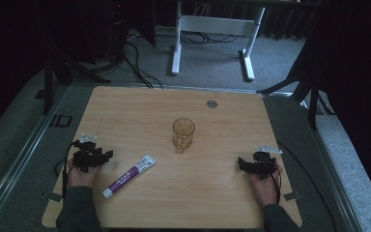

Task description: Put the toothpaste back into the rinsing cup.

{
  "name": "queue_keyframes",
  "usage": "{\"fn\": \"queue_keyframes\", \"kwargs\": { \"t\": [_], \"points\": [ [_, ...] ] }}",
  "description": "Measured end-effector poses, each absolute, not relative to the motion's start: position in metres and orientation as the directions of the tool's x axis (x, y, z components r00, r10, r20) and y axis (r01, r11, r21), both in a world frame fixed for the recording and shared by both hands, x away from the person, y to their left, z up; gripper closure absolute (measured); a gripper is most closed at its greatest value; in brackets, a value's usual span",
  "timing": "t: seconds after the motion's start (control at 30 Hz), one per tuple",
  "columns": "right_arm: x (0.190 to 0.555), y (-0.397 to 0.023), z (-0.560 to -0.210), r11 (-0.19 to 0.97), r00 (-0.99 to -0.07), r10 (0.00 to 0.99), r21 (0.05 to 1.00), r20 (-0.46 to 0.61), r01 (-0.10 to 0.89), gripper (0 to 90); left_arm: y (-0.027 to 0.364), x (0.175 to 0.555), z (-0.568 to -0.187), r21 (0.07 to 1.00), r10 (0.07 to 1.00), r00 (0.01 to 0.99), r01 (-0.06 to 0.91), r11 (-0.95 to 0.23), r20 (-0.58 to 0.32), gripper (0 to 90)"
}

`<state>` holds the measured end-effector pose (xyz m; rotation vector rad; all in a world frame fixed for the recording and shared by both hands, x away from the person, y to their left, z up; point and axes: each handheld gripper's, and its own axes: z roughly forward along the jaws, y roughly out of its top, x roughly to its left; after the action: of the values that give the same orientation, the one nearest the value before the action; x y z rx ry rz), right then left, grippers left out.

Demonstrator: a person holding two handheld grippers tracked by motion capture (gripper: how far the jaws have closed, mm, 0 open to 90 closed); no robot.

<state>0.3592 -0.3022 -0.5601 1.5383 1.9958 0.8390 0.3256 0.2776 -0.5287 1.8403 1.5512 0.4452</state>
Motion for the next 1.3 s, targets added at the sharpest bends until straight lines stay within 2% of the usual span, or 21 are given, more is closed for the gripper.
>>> {"fn": "queue_keyframes", "kwargs": {
  "t": [0.2,0.33,0.5,0.67,1.1,1.3],
  "points": [
    [0.359,-0.302,-0.560,0.179,-0.252,0.968,0.718,-0.005,0.673,11.1,0.278,0.320,-0.522,0.720,0.953,0.254,0.691,-0.058,-0.167,51.5],
    [0.359,-0.302,-0.560,0.179,-0.252,0.968,0.718,-0.005,0.672,11.1,0.274,0.319,-0.516,0.704,0.953,0.254,0.707,-0.065,-0.167,55.7],
    [0.359,-0.302,-0.560,0.178,-0.251,0.968,0.718,-0.005,0.673,11.1,0.270,0.319,-0.507,0.692,0.948,0.262,0.719,-0.066,-0.181,56.2],
    [0.359,-0.302,-0.560,0.178,-0.252,0.968,0.718,-0.005,0.673,11.1,0.266,0.321,-0.499,0.682,0.931,0.280,0.730,-0.049,-0.234,53.3],
    [0.359,-0.302,-0.560,0.178,-0.251,0.968,0.718,-0.005,0.673,11.0,0.256,0.323,-0.488,0.654,0.933,0.313,0.745,-0.128,-0.174,41.2],
    [0.359,-0.302,-0.560,0.178,-0.252,0.968,0.718,-0.005,0.673,11.0,0.252,0.321,-0.485,0.635,0.927,0.340,0.754,-0.169,-0.156,43.4]
  ]
}}
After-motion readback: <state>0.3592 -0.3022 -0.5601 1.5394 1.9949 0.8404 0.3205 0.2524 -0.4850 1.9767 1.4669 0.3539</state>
